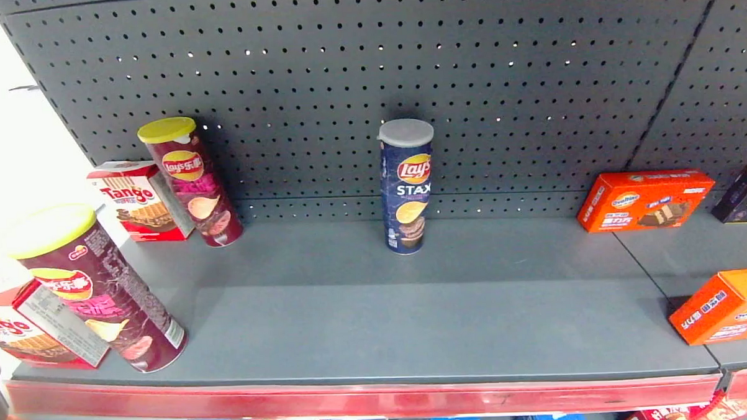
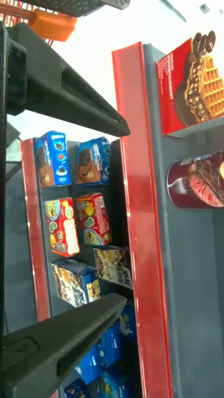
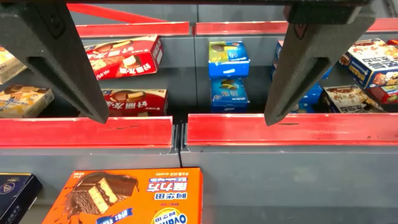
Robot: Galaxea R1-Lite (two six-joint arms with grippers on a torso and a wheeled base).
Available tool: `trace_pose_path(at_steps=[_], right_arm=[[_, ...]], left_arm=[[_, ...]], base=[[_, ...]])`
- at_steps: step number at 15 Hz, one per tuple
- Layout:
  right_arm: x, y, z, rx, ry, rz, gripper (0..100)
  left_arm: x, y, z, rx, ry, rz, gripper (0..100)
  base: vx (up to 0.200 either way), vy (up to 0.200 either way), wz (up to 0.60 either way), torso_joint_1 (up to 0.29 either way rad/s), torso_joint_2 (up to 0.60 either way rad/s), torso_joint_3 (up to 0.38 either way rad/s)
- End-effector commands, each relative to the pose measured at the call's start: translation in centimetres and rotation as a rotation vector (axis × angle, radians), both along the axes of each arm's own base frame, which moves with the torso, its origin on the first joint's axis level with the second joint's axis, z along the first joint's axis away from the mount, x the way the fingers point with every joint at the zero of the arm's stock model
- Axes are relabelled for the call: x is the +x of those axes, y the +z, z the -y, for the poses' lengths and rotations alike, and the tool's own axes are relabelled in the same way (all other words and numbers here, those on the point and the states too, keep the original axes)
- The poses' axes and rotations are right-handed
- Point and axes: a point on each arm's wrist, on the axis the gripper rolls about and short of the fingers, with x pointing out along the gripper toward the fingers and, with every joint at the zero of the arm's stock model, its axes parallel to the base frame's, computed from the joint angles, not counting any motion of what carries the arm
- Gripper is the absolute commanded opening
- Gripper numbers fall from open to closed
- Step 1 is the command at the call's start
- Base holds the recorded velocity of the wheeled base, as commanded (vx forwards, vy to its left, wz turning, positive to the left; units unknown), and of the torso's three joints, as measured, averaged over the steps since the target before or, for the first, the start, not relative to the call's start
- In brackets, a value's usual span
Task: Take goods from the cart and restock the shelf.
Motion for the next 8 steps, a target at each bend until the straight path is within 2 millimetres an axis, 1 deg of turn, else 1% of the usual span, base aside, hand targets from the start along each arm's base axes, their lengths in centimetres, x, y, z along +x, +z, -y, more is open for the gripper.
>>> trace_pose_path(at_steps=[1, 8], right_arm=[[0.01, 0.01, 0.00, -0.001, 0.000, -0.001, 100], [0.01, 0.01, 0.00, -0.001, 0.000, -0.001, 100]], left_arm=[[0.00, -0.01, 0.00, 0.000, 0.000, -0.001, 100], [0.00, -0.01, 0.00, 0.001, 0.000, 0.000, 100]], base=[[0.000, 0.000, 0.00, 0.000, 0.00, 0.000], [0.000, 0.000, 0.60, 0.004, 0.00, 0.004]])
